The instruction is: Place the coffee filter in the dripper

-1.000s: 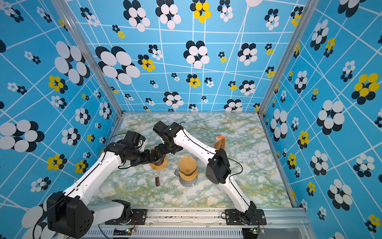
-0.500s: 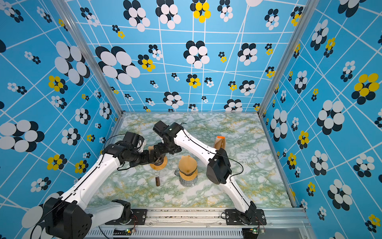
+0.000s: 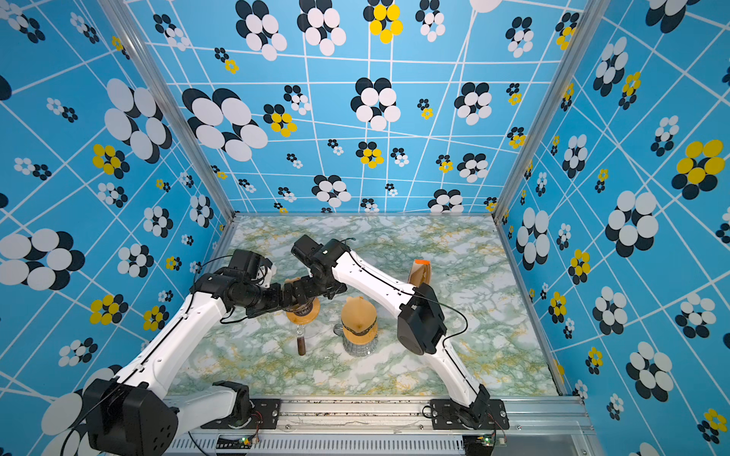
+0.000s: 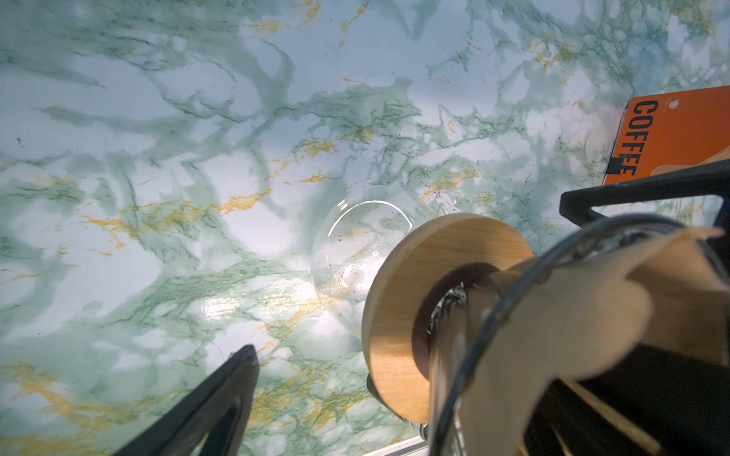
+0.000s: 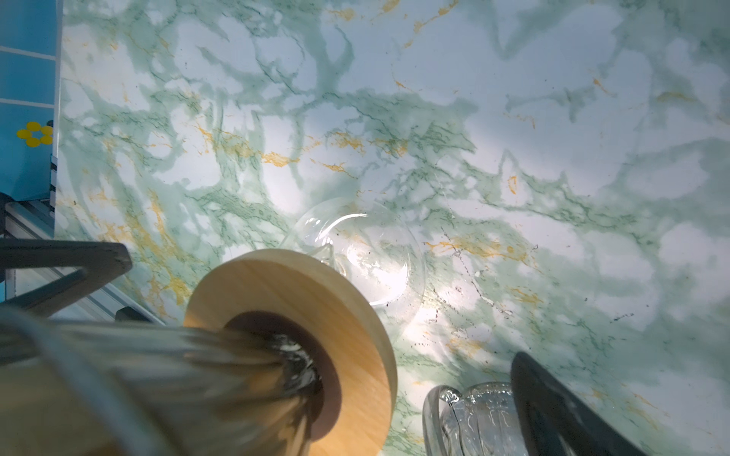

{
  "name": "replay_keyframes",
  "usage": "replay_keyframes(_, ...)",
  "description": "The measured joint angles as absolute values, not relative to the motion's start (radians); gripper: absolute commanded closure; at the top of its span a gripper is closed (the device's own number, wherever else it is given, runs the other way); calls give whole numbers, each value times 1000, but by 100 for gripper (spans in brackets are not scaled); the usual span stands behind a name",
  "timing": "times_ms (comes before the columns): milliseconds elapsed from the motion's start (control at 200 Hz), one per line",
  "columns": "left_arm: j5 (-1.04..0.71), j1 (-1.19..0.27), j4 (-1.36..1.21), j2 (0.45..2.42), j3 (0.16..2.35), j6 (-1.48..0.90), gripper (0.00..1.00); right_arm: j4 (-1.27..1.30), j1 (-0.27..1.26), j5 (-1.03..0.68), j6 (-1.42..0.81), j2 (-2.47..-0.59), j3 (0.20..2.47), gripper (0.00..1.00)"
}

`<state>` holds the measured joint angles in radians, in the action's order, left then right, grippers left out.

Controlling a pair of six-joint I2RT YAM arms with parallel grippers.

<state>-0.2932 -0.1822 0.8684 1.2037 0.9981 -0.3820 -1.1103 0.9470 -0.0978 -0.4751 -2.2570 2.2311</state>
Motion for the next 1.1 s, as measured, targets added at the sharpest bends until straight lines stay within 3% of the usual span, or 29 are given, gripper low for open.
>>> replay_keyframes(1100,-276,-151,830,1223,968,-381,1,-1033,961,-97,-438,-2169,2154,2)
